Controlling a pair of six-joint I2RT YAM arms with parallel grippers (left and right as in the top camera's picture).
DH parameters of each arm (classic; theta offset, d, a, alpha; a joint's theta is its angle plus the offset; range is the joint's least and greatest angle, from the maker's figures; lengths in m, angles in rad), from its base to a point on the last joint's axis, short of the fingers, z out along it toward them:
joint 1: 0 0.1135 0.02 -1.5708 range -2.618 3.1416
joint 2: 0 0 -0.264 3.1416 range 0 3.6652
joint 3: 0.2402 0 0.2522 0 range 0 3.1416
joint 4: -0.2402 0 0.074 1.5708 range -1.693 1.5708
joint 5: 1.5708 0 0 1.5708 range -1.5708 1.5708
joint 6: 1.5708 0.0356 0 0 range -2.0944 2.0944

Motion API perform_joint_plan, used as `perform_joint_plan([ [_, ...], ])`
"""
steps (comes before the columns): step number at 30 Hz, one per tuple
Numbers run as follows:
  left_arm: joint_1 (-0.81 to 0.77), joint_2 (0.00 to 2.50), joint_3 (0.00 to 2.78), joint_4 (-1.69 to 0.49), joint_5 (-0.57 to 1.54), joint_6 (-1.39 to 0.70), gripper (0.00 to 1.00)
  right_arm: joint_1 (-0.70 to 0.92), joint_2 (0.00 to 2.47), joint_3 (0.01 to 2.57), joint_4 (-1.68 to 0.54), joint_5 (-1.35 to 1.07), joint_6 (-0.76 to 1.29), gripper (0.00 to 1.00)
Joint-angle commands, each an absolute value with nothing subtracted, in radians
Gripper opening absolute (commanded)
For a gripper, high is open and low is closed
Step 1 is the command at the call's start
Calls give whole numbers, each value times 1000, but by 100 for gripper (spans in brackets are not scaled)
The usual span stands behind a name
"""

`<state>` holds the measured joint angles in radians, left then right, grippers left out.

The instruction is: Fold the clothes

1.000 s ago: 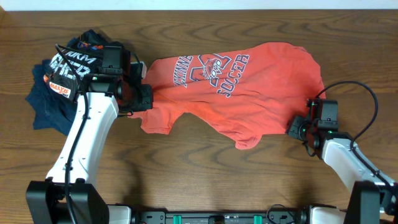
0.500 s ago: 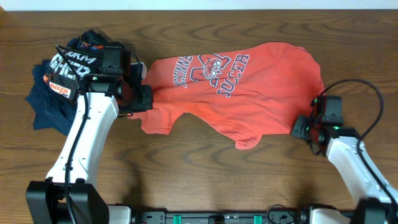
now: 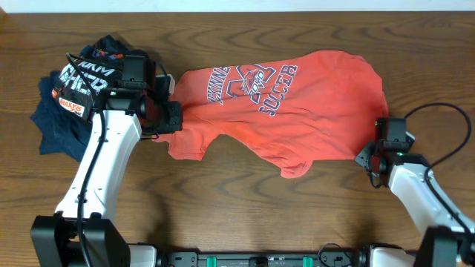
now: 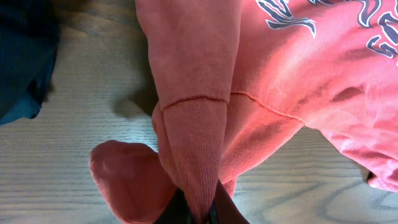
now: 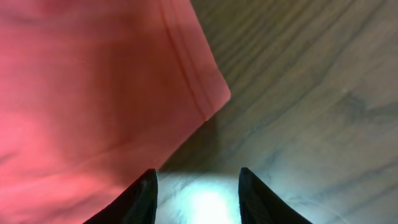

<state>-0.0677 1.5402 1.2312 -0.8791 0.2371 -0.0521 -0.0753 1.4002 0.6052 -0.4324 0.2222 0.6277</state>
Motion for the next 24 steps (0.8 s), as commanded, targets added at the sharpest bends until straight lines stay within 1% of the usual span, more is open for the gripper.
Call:
perform_joint_plan([
  [1, -62, 1543, 1234, -883, 239, -57, 6, -85, 1450, 601, -384, 249, 669, 41],
  [6, -62, 1543, 1234, -883, 239, -57, 6, -85, 1530, 601, -289, 227, 670, 41],
  [9, -62, 1543, 1234, -882, 239, -57, 6, -85, 1571, 601, -234, 205, 669, 39],
  [10, -62, 1543, 1234, -882, 239, -57, 6, -85, 1579, 601, -226, 201, 669, 30],
  [12, -62, 1543, 1234, -883, 239, -57, 6, -85, 1584, 601, -225, 193, 669, 3],
  [13, -62, 1543, 1234, -882, 239, -57, 6, -85, 1582, 601, -225, 190, 668, 1],
  [16, -62, 1543, 1234, -883, 239, -57, 6, -85, 1547, 611, -249, 190, 611, 1],
  [20, -62, 1543, 1234, -886, 239, -57, 6, -96, 1409, 714, -489, 198, 550, 1],
  [24, -62, 1543, 1234, -886, 239, -57, 6, -111, 1298, 907, -709, 133, 368, 1],
])
